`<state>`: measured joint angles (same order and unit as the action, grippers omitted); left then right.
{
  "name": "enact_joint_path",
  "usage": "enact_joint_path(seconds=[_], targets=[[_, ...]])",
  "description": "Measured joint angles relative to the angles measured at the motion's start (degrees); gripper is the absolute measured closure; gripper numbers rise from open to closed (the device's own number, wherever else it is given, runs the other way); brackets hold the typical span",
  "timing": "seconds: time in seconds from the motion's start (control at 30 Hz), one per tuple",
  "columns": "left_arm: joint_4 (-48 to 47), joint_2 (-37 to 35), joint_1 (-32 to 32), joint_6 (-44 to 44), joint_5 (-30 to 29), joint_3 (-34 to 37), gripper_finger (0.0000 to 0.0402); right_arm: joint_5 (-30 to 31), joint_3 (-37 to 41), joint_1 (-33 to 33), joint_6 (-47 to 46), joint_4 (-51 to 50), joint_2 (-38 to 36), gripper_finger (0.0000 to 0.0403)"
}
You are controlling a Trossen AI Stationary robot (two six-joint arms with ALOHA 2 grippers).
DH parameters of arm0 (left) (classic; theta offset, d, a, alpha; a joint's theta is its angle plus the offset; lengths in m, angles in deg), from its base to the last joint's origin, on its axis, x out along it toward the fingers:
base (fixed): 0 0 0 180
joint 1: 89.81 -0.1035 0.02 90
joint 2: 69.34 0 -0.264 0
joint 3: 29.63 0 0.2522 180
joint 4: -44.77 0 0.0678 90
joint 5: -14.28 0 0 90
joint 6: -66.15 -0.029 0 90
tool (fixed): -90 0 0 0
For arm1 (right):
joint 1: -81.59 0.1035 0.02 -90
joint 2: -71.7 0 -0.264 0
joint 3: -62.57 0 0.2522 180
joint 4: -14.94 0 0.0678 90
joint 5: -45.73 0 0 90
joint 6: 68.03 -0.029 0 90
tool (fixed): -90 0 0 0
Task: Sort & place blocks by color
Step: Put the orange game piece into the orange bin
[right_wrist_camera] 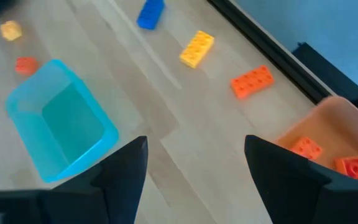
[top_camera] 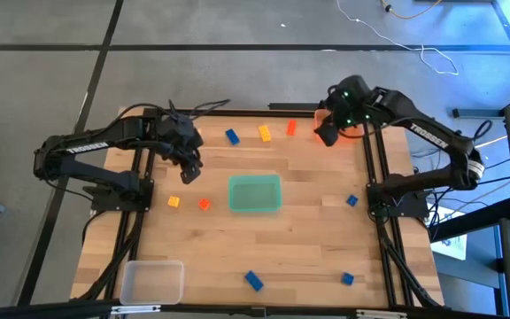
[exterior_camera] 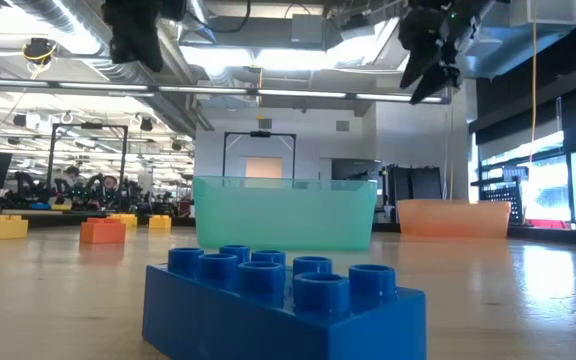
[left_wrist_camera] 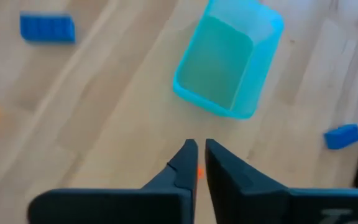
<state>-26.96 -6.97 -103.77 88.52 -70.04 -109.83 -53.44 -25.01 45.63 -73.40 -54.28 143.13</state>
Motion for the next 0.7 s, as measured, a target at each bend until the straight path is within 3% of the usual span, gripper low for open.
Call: enact_joint_path(seconds=[0.13,0.27,0.5,0.7], targets=[[-3.6,1.5,0.1,5.7,2.2,0.0,0.0335,0.0,0.0,2.0,2.6,0.5,0.0,0.0134],[-7.7,3.1,1.6,2.6,3.9,0.0,0.0312,-2.8,0.0,3.9,8.0,0.5,0.0,0.0134],[-8.5,6.4,7.2,-5.4,4.1,0.0,0.0313,-15.4,0.0,5.5,12.5,0.4,0.0,0.0134],[-8.0,8.7,11.5,-6.3,3.6,0.1,0.0314,-16.2,0.0,6.8,8.5,0.4,0.0,0.0134]])
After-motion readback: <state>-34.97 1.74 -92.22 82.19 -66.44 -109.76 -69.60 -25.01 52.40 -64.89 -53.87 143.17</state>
